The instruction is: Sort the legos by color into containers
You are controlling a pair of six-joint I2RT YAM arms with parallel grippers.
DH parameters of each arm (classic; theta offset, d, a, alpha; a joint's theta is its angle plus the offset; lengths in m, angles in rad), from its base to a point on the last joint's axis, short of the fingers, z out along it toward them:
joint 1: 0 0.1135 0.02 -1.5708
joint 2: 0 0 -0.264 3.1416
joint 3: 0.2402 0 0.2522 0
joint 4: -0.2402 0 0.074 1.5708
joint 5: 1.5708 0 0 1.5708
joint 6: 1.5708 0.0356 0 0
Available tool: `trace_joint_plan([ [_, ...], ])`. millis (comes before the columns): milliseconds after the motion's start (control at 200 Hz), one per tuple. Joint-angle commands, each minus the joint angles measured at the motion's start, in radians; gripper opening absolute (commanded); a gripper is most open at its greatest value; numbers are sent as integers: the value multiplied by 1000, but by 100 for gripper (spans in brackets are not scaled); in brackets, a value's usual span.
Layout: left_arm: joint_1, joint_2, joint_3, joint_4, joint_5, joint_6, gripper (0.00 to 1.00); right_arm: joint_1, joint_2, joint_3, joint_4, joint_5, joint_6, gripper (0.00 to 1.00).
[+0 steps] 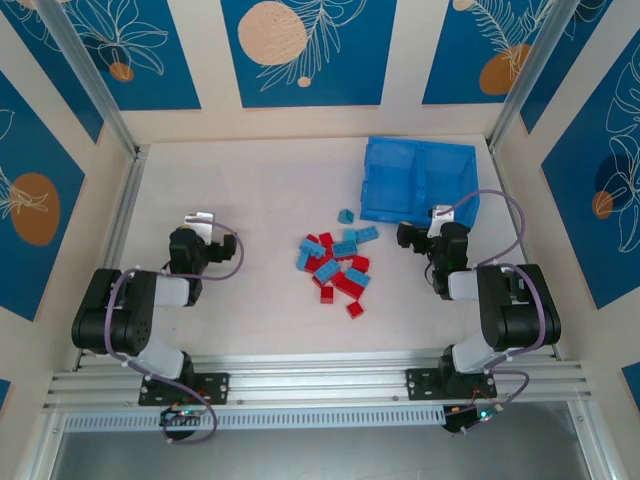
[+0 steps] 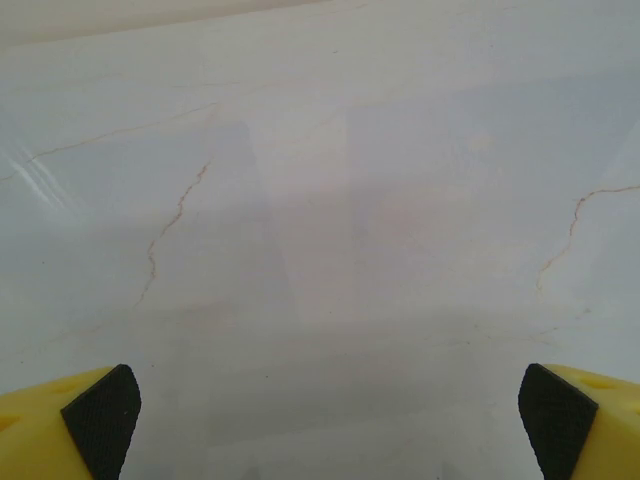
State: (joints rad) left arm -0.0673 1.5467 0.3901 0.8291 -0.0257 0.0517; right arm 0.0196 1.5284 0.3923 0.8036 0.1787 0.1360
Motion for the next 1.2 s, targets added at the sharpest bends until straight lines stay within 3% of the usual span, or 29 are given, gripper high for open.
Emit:
trace_joint_plan([
  [0, 9, -9, 10, 7, 23, -4, 100, -3, -7, 12, 28, -10, -24, 99],
  [560, 11, -11, 5, 15, 22, -3, 100, 7, -52, 19, -10, -14, -37, 100],
  [625, 9, -38, 4, -3, 23, 2, 100, 45, -169, 75, -198, 91, -26, 100],
  [695, -8, -139, 18, -121, -2, 5, 100, 63, -288, 205, -576, 173, 125, 100],
  [790, -42, -322, 61, -349, -40, -32, 100, 71, -359, 397, -1024, 69, 321, 100],
  [865, -85, -467, 108, -514, -21, -79, 100, 91, -353, 505, -1257, -67, 403, 100],
  [1030, -225, -667, 268, -845, 98, -66, 100, 221, -293, 625, -1510, -158, 427, 100],
  [1190, -360, -719, 417, -1128, 310, 172, 100, 368, -238, 636, -1529, -184, 499, 100],
])
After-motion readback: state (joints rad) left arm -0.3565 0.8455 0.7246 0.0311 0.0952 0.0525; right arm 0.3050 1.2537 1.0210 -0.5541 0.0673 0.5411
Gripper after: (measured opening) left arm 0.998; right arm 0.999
